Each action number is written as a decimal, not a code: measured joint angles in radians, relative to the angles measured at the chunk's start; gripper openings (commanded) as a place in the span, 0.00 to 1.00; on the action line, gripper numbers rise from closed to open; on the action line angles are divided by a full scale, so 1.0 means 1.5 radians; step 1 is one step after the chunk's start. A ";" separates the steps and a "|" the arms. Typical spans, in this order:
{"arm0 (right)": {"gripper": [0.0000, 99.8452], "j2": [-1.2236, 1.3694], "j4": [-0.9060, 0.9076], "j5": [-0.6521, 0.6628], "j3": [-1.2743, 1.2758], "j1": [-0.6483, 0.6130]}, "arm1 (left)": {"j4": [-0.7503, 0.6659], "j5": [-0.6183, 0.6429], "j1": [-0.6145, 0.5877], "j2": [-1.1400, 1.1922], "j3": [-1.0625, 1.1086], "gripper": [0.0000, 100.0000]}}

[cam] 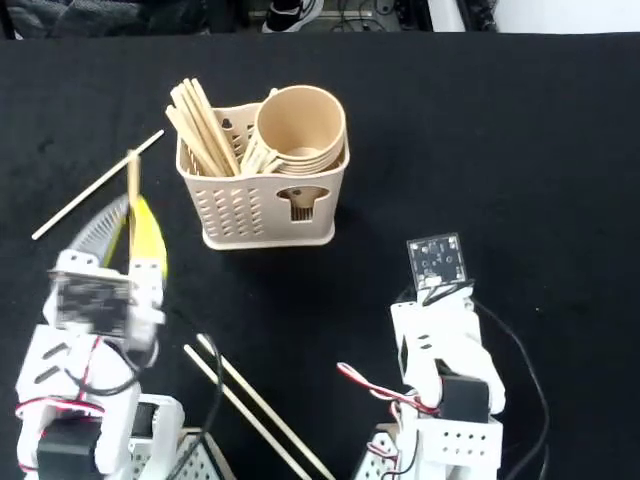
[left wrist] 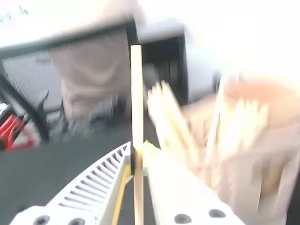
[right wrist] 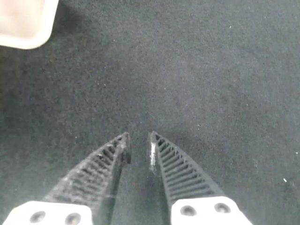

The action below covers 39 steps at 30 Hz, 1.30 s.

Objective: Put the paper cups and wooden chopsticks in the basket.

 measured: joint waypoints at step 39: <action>0.08 0.000 0.000 0.000 0.000 0.000 | -0.013 0.183 0.106 0.425 -0.248 0.19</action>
